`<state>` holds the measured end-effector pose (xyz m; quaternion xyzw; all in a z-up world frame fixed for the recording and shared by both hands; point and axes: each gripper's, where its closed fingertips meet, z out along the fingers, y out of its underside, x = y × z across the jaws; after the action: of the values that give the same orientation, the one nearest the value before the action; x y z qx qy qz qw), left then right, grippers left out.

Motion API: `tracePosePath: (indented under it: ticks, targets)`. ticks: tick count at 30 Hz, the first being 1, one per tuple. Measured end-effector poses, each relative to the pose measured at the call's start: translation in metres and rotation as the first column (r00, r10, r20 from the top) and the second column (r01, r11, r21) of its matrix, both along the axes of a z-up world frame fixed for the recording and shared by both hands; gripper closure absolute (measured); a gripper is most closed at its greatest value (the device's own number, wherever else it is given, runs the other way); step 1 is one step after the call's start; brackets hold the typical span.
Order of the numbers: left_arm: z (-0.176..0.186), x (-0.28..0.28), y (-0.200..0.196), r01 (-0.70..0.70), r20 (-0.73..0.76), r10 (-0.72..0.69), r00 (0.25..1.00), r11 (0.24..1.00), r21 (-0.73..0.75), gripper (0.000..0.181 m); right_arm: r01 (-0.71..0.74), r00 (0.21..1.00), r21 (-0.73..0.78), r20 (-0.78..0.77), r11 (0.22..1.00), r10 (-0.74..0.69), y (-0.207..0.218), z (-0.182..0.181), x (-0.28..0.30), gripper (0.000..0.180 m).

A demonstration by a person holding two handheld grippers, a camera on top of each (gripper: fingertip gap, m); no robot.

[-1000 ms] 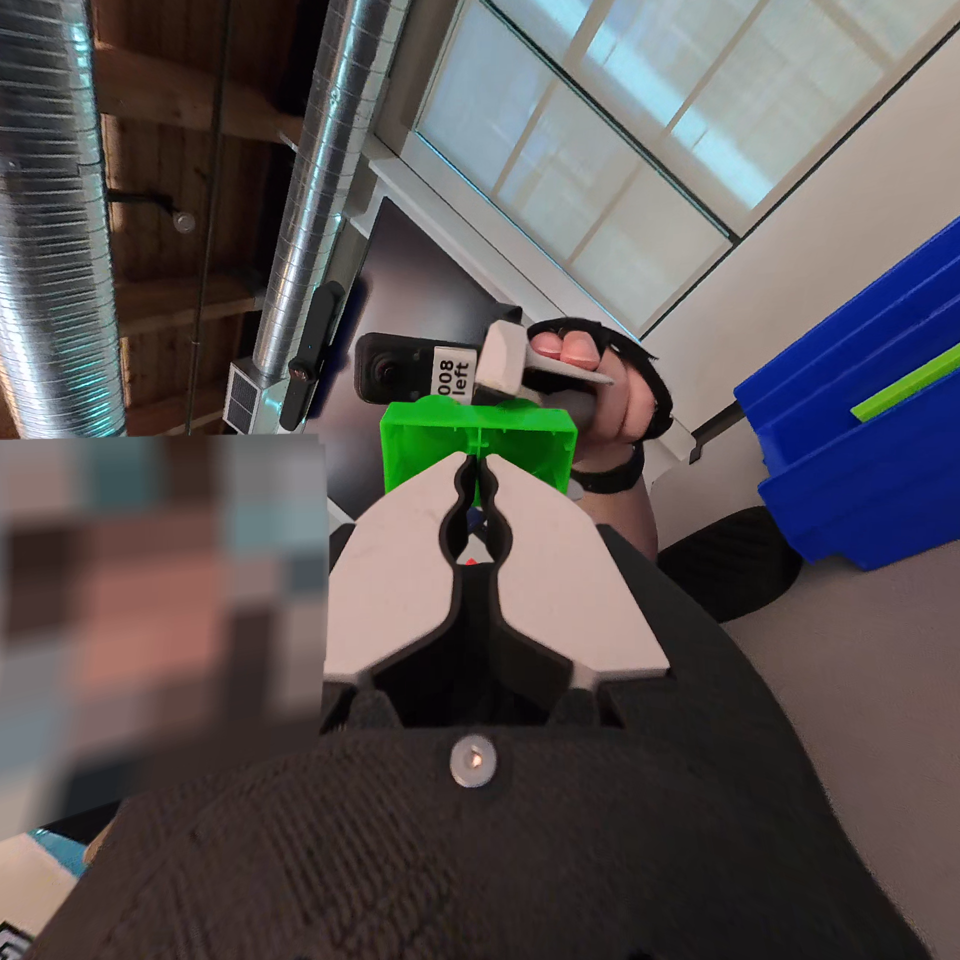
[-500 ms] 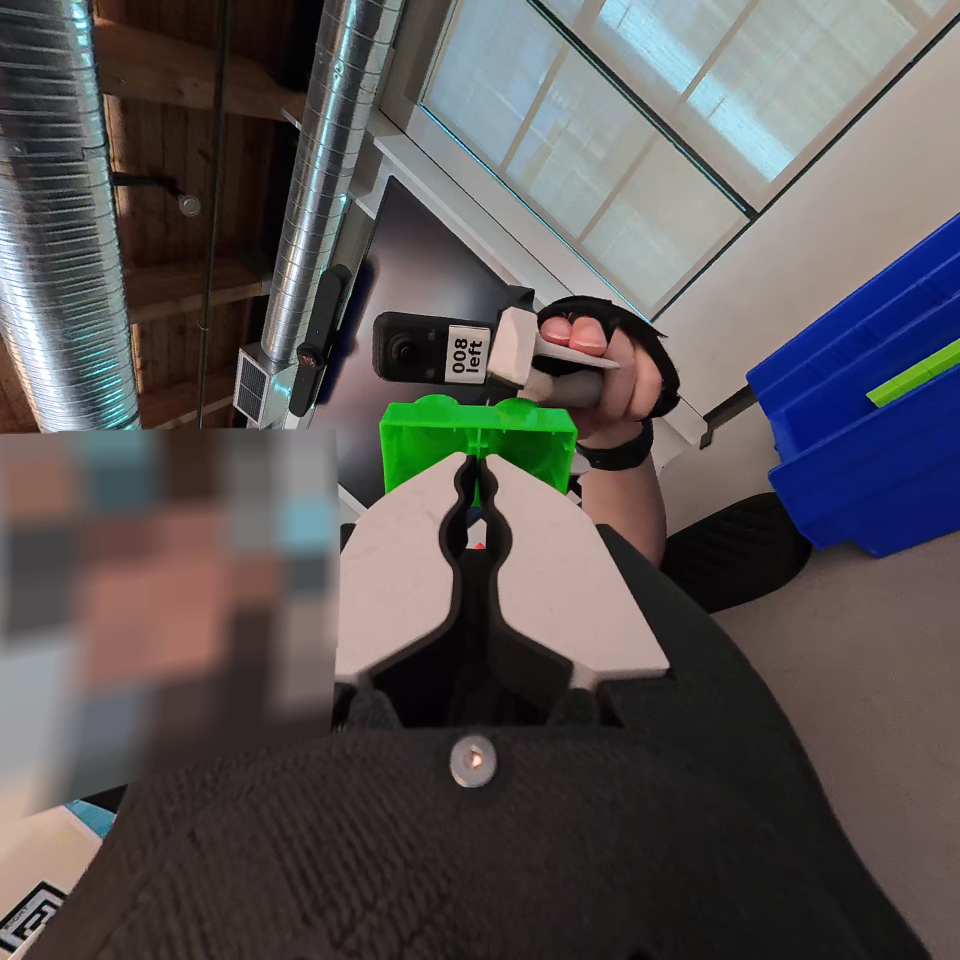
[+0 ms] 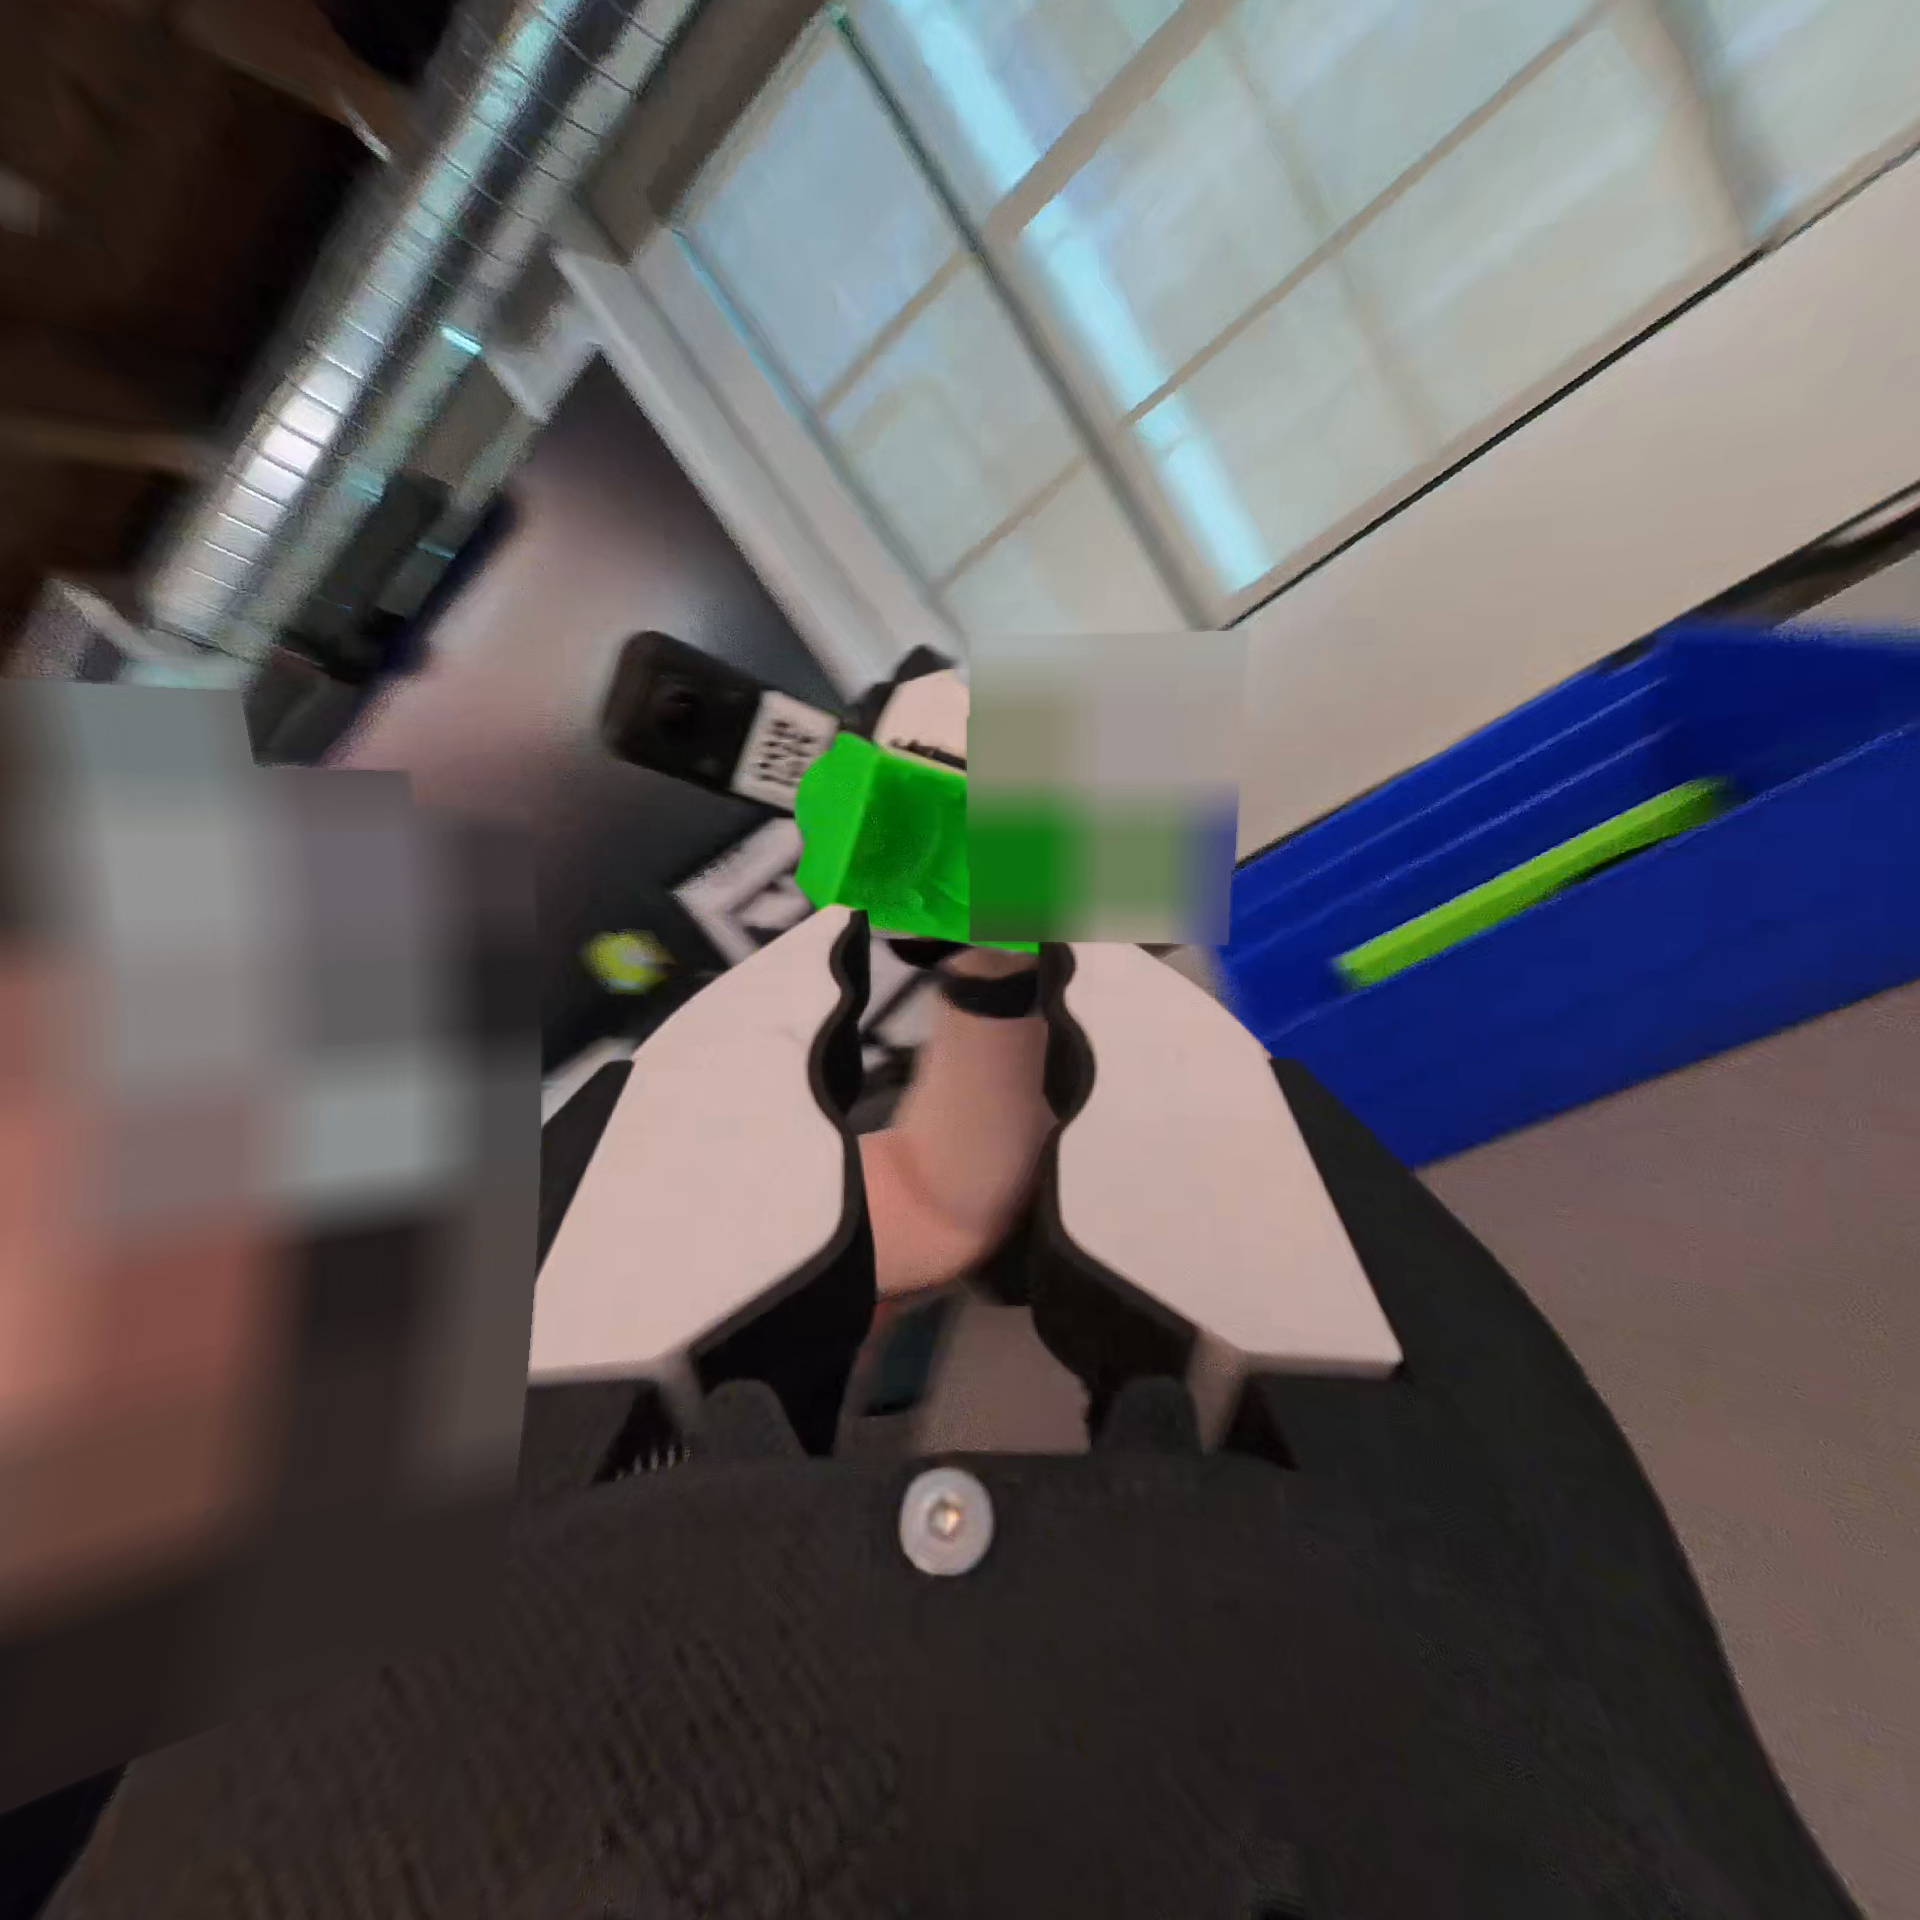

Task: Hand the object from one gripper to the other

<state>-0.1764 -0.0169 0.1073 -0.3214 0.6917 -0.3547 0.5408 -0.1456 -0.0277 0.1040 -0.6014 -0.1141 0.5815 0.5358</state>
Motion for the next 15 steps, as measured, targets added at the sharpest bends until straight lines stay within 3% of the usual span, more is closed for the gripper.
tracePosePath:
  ticks: [1,3,5,7,9,11,15]
  targets:
    - [0.001,0.000,0.006,-0.042,0.010,0.042,0.999,0.999,0.029,0.154,0.106,0.989,0.070,0.094,0.992,-0.113,0.004,0.001,0.007,0.147]
    - [0.002,0.002,0.022,-0.159,0.031,0.156,0.987,0.980,0.117,0.154,0.299,0.877,0.293,0.291,0.908,-0.383,0.007,0.006,0.021,0.143]
    - [0.003,0.002,0.044,-0.319,0.077,0.310,0.948,0.911,0.261,0.154,0.371,0.635,0.546,0.441,0.751,-0.635,0.006,0.012,0.030,0.140]
    - [0.004,0.002,0.060,-0.447,0.138,0.429,0.893,0.806,0.388,0.154,0.299,0.349,0.759,0.477,0.578,-0.807,-0.001,0.019,0.029,0.140]
    - [0.007,0.004,0.066,-0.519,0.205,0.484,0.851,0.714,0.470,0.154,0.153,0.115,0.888,0.421,0.434,-0.900,-0.008,0.025,0.019,0.141]
    - [0.009,0.008,0.064,-0.555,0.269,0.491,0.828,0.655,0.513,0.154,-0.009,-0.051,0.932,0.362,0.362,-0.931,-0.012,0.023,0.003,0.143]
    - [0.008,0.016,0.055,-0.584,0.344,0.481,0.806,0.554,0.593,0.154,-0.223,-0.272,0.901,0.309,0.372,-0.911,-0.006,0.008,-0.013,0.143]
